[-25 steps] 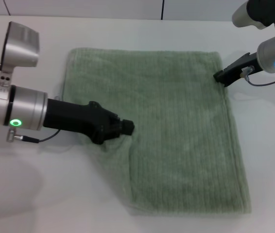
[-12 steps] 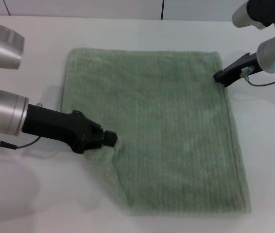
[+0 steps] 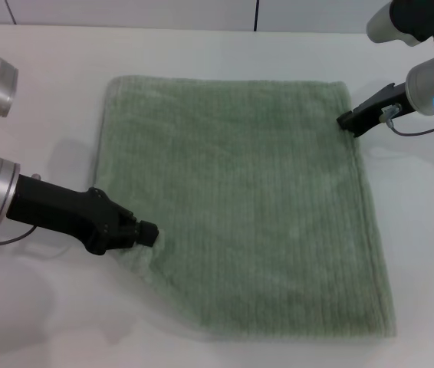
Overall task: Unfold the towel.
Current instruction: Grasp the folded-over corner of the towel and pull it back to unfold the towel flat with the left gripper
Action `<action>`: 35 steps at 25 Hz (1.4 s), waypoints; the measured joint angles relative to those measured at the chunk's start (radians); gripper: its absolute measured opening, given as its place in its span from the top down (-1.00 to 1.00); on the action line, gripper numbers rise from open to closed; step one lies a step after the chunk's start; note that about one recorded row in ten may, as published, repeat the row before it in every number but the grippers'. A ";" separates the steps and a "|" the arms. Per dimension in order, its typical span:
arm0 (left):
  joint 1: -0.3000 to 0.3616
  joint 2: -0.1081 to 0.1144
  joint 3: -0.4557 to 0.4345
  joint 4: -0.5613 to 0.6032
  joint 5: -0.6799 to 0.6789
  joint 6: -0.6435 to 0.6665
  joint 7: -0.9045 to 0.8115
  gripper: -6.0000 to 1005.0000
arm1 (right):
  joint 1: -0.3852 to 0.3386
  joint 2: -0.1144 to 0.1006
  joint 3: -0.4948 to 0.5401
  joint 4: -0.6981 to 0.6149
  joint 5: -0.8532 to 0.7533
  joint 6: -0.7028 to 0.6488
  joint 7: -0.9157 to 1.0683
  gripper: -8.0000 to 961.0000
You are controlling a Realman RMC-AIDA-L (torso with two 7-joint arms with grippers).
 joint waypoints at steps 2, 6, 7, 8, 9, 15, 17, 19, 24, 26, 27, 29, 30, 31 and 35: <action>0.004 0.002 0.010 0.000 0.000 0.002 -0.012 0.90 | 0.000 0.000 0.000 0.000 0.000 0.000 0.000 0.98; 0.011 0.006 0.030 0.001 0.001 0.006 -0.033 0.90 | 0.000 -0.001 0.000 0.000 0.000 -0.002 0.000 0.98; 0.012 0.006 0.036 0.001 0.001 0.007 -0.038 0.89 | 0.000 -0.001 0.000 0.000 0.000 -0.002 0.000 0.98; 0.014 0.007 0.044 0.001 0.001 0.007 -0.043 0.89 | 0.000 -0.001 0.000 0.000 0.000 -0.002 0.000 0.98; 0.016 0.007 0.054 0.001 0.001 0.007 -0.051 0.89 | -0.001 -0.001 0.000 0.000 0.000 -0.002 0.000 0.99; 0.016 0.015 0.080 -0.004 0.003 0.020 -0.075 0.88 | -0.003 -0.001 0.000 0.000 0.000 -0.004 0.000 0.99; 0.018 0.018 0.082 -0.005 0.000 0.029 -0.078 0.88 | -0.003 -0.001 0.000 0.000 0.000 -0.005 -0.001 0.98; 0.020 0.020 0.079 -0.002 -0.004 0.042 -0.077 0.87 | -0.003 -0.001 0.000 0.000 0.000 -0.006 -0.001 0.98; 0.032 0.036 0.082 0.001 -0.067 0.084 -0.063 0.55 | -0.003 0.000 0.000 0.000 0.000 -0.005 -0.002 0.98; 0.042 0.046 0.083 0.001 -0.117 0.100 -0.049 0.42 | -0.003 0.000 0.000 0.000 0.000 -0.005 -0.002 0.98; 0.042 0.046 0.083 0.001 -0.117 0.100 -0.049 0.37 | -0.003 0.000 0.000 0.000 0.000 -0.005 -0.002 0.98; 0.053 0.053 0.083 0.001 -0.172 0.109 -0.037 0.28 | -0.003 0.000 0.000 0.000 0.000 -0.005 -0.002 0.98; 0.060 0.056 0.083 0.001 -0.199 0.111 -0.031 0.24 | -0.002 0.000 0.000 0.000 0.000 -0.006 -0.002 0.98; 0.067 0.058 0.083 0.001 -0.234 0.112 -0.025 0.19 | -0.002 0.000 0.000 0.000 0.000 -0.006 -0.002 0.98; 0.100 0.063 0.081 0.000 -0.371 0.110 -0.004 0.20 | -0.001 0.000 0.000 0.000 0.000 -0.007 -0.002 0.98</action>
